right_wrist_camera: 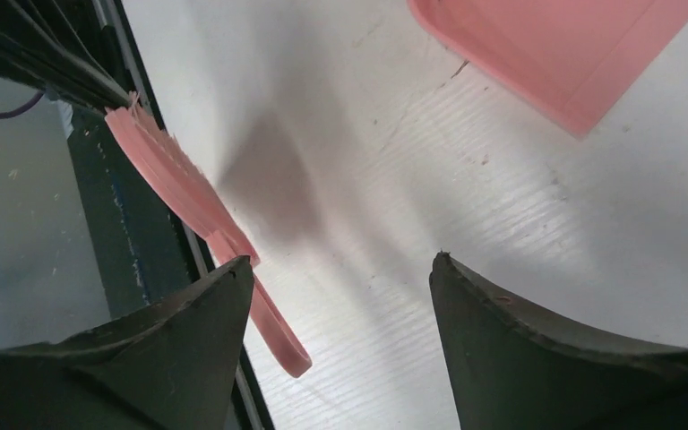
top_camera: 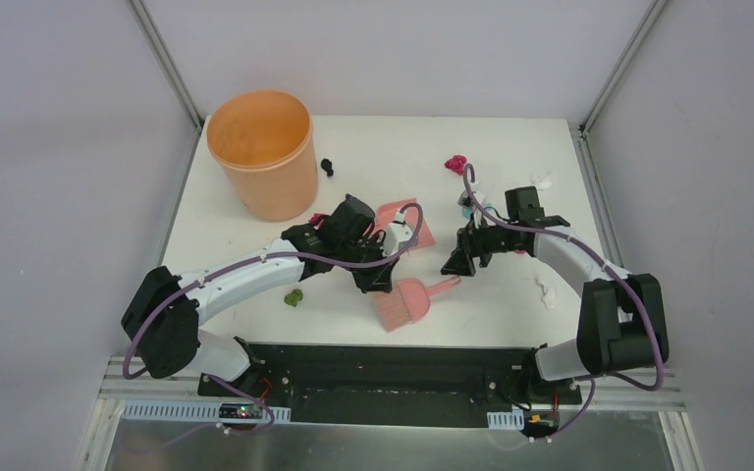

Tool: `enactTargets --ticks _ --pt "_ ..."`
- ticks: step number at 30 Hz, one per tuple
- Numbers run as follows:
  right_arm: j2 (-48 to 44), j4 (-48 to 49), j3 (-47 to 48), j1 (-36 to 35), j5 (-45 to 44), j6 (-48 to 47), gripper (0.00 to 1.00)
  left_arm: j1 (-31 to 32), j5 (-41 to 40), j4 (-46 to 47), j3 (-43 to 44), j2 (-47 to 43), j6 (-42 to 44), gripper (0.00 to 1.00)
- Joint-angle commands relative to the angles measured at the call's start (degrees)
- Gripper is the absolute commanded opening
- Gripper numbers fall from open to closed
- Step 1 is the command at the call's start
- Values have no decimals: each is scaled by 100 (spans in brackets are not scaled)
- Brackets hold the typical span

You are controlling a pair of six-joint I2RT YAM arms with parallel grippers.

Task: Sweep away the paper scraps from the table

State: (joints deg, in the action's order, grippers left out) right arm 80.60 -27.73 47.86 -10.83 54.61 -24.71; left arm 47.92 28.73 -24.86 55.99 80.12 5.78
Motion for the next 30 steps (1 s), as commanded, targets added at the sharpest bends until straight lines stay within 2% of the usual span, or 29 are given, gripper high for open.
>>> enactTargets --ticks 1,4,10,18,21,27,30 --pt "-27 -645 191 -31 602 -625 75 -23 137 364 -26 -299 9 0" --pt "-202 -1030 273 -14 649 -781 74 -30 213 358 1 -296 11 0" --pt "-510 -1940 213 127 1472 -1542 74 -37 93 358 6 -299 -8 0" --pt "-380 -2051 230 143 1494 -1603 71 -112 -81 385 -11 -384 -53 0" --pt "-421 -1921 246 176 1462 -1579 70 -108 63 446 -56 -443 -40 0" --pt "-534 -1022 37 214 1022 -842 71 -109 213 490 -66 -466 -44 0" --pt "-396 -855 36 219 1101 -598 72 -108 274 498 -54 -426 -32 0"
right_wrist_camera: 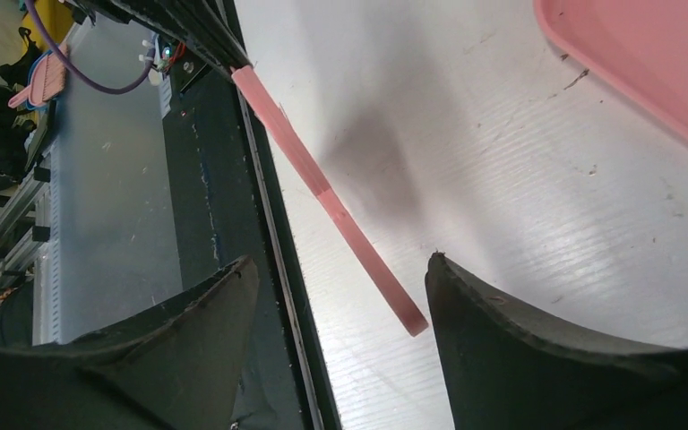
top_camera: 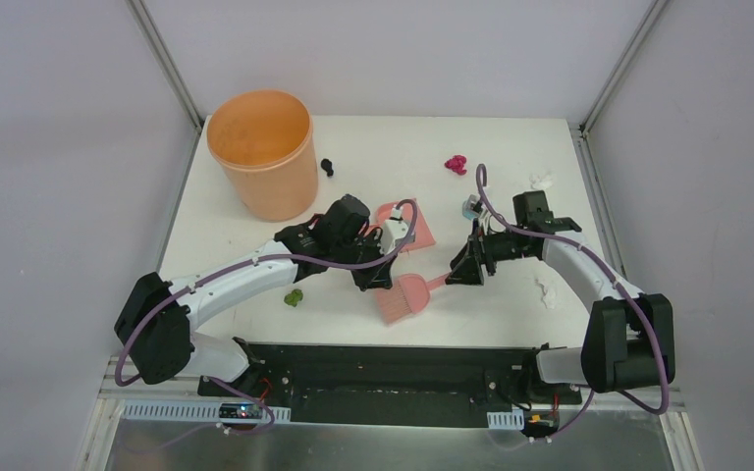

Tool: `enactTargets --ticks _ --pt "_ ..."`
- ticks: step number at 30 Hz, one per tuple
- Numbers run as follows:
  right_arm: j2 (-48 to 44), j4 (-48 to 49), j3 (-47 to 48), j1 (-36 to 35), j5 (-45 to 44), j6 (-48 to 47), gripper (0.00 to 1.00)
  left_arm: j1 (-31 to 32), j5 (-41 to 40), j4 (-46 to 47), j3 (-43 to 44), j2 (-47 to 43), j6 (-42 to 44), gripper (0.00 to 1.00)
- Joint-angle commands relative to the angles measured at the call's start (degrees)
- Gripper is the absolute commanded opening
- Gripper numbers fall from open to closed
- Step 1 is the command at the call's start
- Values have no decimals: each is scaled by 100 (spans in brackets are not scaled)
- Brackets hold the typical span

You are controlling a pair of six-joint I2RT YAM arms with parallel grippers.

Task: Sweep away the paper scraps from the table

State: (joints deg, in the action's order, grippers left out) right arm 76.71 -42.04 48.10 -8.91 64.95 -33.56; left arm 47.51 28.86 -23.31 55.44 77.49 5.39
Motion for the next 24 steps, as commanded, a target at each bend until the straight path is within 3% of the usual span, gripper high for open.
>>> enactTargets --ticks 1,13,20,21,24 --pt "58 504 69 21 125 230 70 -75 245 337 9 -141 -7 0" --pt "190 -293 203 29 359 -511 54 -255 -335 208 52 -84 -8 0" --pt "238 -273 263 53 369 -487 24 -275 -346 143 107 45 -55 0" --pt "246 -274 271 74 365 -494 19 -280 -391 143 116 61 -63 3" --pt "213 -293 317 99 291 -549 2 -273 -445 105 132 56 -119 31"
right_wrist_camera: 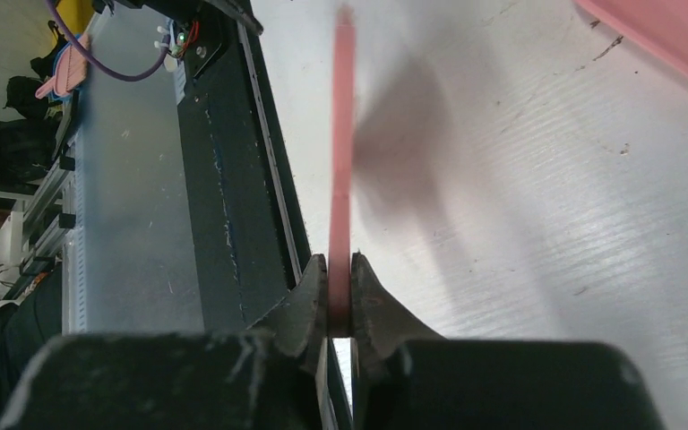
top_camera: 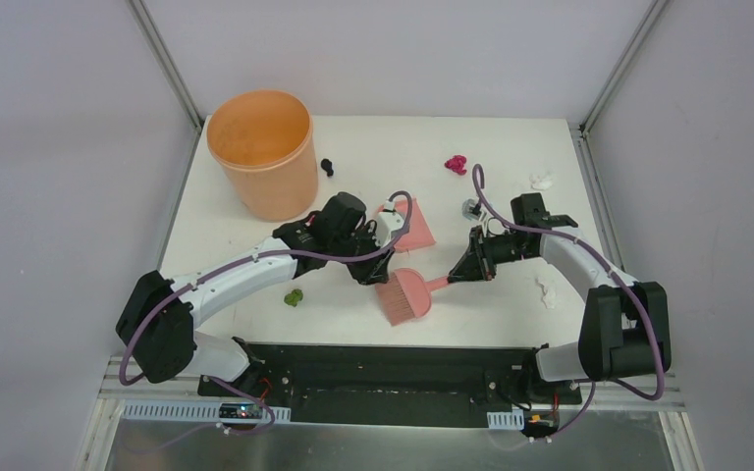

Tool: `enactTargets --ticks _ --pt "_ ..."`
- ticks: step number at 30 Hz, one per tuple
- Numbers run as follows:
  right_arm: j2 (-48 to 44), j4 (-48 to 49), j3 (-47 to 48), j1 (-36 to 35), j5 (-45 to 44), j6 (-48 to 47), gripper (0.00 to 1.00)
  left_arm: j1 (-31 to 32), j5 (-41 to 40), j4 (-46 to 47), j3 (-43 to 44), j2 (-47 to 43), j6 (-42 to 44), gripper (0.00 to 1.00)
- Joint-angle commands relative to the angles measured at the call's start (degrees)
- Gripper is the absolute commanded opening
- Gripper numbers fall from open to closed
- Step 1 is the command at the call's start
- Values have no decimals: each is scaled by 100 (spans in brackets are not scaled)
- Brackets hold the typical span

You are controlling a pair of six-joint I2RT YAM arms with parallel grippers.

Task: Sweep away the paper scraps from the table

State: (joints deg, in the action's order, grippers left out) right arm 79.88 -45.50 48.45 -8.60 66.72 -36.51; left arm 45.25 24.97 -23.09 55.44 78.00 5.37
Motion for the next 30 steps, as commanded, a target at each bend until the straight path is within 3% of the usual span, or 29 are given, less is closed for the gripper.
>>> enactTargets --ticks 1,5,9,13,20,24,26,30 --pt "-142 -10 288 69 102 -349 0 -47 -61 189 95 -46 -206 38" --pt "-382 -249 271 60 341 -650 0 -46 421 592 -63 -121 -383 50" --pt "-436 -593 388 52 964 -657 0 -45 903 842 -45 217 -520 55" --pt "-396 -1003 429 20 922 -1078 0 -52 1129 1059 -48 419 -521 53" --pt "-371 -1109 437 -10 935 -1139 0 -50 2185 1334 -60 638 -724 17" --pt "-419 -966 378 18 827 -1067 0 -51 2623 1375 -75 664 -777 3" --pt "-437 -965 376 48 796 -1069 10 -48 2751 1255 -29 660 -694 0" --pt "-476 -1198 347 65 771 -1390 45 -204 3146 1000 151 729 -719 0"
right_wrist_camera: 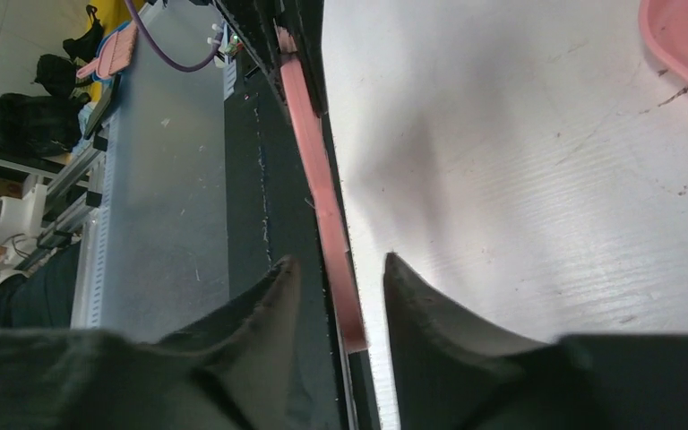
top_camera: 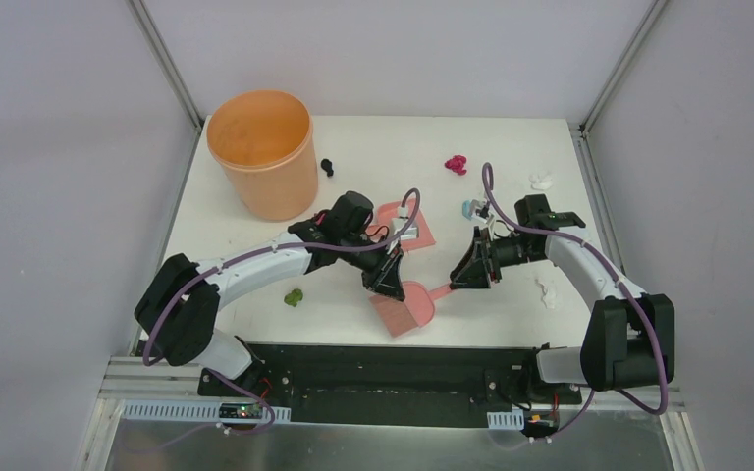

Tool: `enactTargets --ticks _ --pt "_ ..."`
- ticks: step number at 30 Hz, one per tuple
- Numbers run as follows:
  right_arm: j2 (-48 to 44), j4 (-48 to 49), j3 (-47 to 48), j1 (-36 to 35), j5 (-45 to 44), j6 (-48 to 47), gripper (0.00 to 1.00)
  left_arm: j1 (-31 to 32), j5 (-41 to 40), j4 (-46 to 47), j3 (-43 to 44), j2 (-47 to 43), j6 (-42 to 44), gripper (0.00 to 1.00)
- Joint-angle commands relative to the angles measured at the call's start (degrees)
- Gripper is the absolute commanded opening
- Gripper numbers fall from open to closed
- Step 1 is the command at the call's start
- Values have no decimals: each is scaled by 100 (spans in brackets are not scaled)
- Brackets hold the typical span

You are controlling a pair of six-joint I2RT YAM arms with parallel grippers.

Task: Sweep away the paper scraps from the table

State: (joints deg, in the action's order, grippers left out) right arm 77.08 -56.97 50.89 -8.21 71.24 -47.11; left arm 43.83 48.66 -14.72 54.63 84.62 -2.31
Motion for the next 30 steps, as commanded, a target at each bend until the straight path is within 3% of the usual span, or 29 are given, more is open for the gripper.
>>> enactTargets --ticks 1,3,5,10,18,30 --pt "-212 -85 74 29 388 -396 51 -135 927 275 224 102 -79 0" --pt "-264 -88 -13 24 568 -442 60 -221 1217 375 250 213 -230 0" --pt "-313 -52 -47 13 681 -432 62 -235 1335 346 288 314 -267 0" --pt "-308 -6 -60 3 623 -389 56 -263 1398 510 234 299 -405 0" --pt "-337 233 -193 -38 619 -321 57 -462 1713 903 202 322 -768 0" --pt "-286 409 -164 -66 761 -90 49 -507 1619 588 343 465 -642 0"
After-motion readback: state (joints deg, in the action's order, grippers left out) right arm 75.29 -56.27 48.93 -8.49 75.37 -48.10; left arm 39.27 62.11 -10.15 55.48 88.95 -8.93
